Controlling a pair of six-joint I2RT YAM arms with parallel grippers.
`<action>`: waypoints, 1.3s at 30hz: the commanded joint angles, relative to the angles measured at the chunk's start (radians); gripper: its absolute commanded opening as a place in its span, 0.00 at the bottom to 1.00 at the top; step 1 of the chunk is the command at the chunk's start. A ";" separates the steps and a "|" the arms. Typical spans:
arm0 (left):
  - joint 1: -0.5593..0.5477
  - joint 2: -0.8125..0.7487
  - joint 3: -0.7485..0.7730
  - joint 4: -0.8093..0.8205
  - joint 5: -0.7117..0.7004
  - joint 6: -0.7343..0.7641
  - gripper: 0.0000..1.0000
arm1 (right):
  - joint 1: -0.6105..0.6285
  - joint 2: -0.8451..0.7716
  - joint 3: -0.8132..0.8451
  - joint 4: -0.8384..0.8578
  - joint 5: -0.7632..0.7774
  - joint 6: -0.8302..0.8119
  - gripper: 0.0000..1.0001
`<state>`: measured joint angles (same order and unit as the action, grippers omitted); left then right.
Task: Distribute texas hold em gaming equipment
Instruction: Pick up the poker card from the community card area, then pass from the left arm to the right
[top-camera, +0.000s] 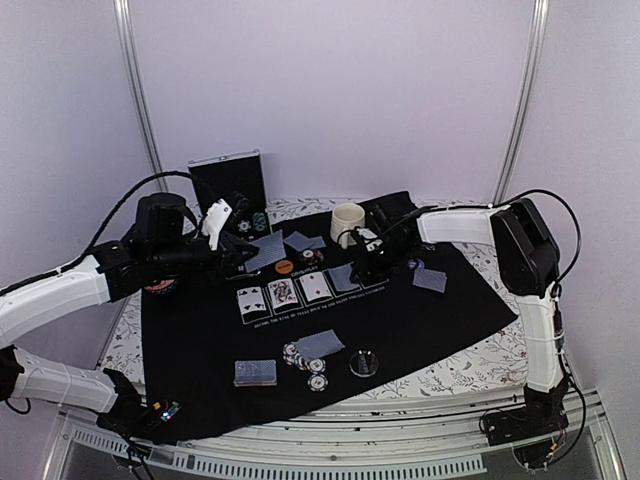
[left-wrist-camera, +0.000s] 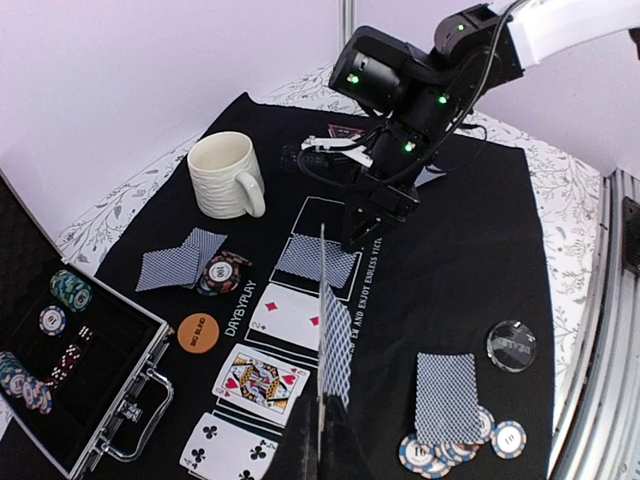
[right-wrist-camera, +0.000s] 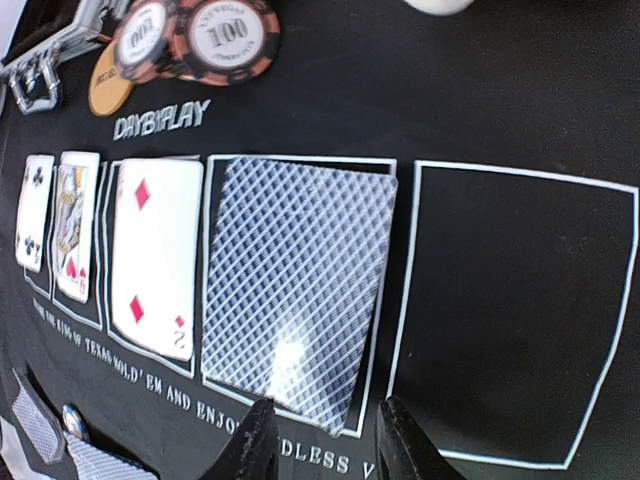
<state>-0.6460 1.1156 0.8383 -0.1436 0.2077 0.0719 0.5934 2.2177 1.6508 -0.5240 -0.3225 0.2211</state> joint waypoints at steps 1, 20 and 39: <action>-0.005 -0.024 0.030 -0.010 0.093 0.027 0.00 | 0.016 -0.155 0.073 -0.095 0.037 -0.146 0.39; -0.118 -0.048 0.120 -0.128 0.298 0.168 0.00 | 0.393 -0.531 -0.073 0.198 -0.140 -0.691 0.57; -0.117 -0.057 0.080 -0.079 -0.210 0.063 0.98 | 0.126 -0.603 -0.382 0.476 0.106 -0.036 0.01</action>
<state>-0.7654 1.0557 0.9360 -0.2661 0.3141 0.2008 0.9092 1.6405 1.4261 -0.2237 -0.3569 -0.2344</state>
